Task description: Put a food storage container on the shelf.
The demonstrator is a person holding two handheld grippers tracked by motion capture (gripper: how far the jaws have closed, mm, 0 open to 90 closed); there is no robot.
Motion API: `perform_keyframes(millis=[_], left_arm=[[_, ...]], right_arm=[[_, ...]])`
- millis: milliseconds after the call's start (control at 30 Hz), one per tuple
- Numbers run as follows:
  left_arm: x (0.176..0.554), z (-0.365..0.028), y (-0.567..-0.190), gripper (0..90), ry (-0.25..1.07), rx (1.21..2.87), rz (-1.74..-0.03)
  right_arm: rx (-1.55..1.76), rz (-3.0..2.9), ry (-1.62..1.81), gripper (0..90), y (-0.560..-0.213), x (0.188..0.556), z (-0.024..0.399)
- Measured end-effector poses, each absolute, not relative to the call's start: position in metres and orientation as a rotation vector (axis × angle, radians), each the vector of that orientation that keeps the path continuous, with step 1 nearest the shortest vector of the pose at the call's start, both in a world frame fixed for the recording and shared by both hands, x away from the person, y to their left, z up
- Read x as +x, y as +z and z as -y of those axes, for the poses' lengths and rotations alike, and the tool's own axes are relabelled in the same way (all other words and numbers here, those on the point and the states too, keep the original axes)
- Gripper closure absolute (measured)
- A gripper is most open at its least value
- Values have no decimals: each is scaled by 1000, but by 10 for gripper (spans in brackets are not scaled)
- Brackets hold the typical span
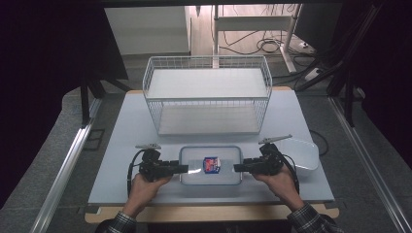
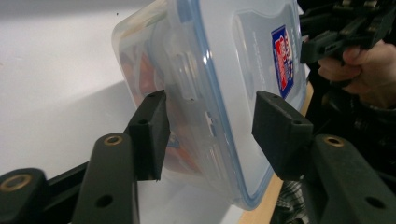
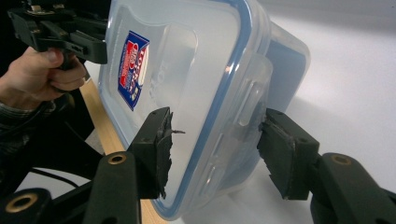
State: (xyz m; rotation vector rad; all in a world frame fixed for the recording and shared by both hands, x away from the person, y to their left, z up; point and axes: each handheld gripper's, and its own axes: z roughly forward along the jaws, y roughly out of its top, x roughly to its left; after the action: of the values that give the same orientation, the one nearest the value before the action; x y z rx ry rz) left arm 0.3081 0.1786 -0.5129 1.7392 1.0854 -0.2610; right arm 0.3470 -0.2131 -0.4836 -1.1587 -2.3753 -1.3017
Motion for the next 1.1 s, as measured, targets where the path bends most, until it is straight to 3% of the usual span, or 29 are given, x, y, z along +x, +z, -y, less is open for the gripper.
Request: perform_keyframes(millis=[233,467,1100], left_arm=[[306,-180,-509,522,-218,1706,-1102],[305,-180,-503,517,-160,1700,-1107],[321,-177,-430,519,-5,1720,-1003]], right_arm=[[-1225,2318,-1345,515,-481,344,213],[-1211,2349,-1377,514,-481,343,210],[-1118,2412,-1580,509,-419,360,213]])
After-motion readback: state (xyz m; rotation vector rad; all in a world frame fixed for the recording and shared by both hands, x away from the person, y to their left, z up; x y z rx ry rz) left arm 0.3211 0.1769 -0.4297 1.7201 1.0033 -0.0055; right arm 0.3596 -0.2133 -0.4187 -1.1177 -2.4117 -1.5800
